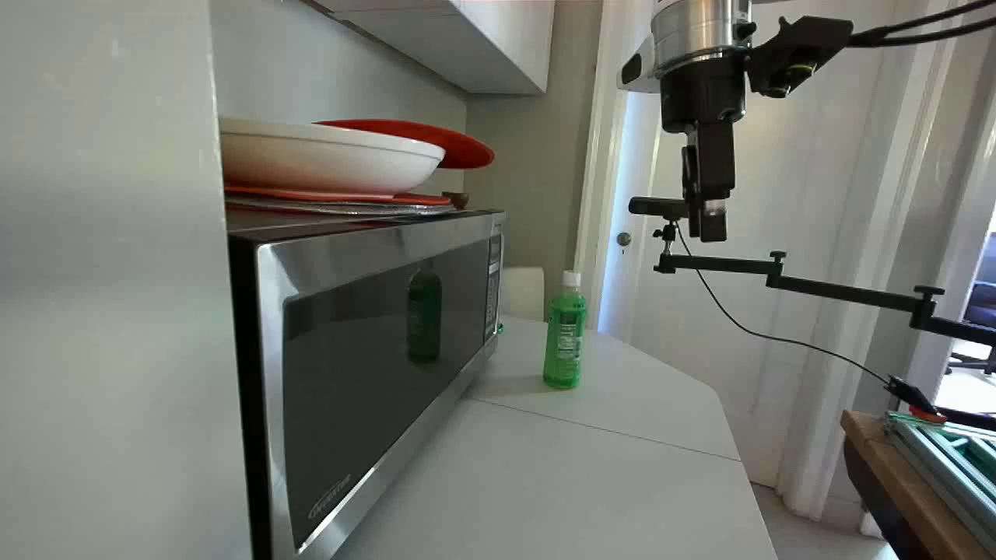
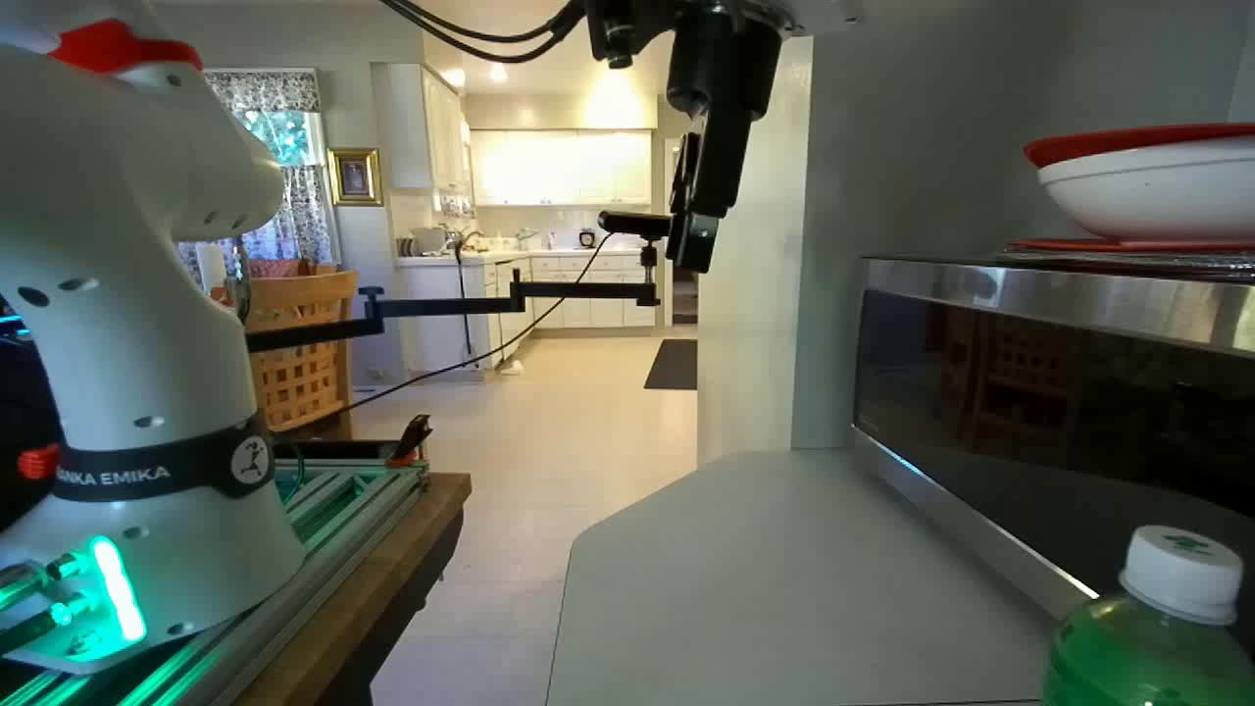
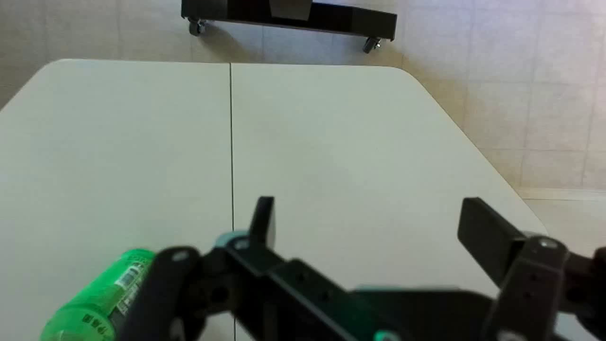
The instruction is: Pick up the red mat from the top of the microwave and put it on the counter, then pick up the bottle from the counter and put it on top of the microwave
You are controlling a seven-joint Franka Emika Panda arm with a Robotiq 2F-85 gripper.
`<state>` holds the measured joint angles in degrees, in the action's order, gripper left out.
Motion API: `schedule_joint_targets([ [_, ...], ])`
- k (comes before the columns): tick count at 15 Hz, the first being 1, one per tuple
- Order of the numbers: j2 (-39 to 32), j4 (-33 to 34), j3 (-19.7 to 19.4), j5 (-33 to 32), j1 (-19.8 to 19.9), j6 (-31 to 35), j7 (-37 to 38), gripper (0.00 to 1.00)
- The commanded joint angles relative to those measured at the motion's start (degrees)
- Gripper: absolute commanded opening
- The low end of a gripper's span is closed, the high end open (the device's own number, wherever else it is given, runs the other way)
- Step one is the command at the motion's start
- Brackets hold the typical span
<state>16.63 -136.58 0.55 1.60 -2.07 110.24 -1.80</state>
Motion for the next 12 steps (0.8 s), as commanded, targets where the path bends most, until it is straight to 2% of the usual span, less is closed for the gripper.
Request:
schedule_joint_targets([
  [1,0.0,0.1,0.2,0.0,0.2,-0.1,0.0,1.00],
  [8,-0.3,0.6,0.0,-0.1,0.3,0.8,-0.1,1.00],
  [12,-3.7,7.2,-0.9,-0.5,0.9,5.1,-2.8,1.00],
])
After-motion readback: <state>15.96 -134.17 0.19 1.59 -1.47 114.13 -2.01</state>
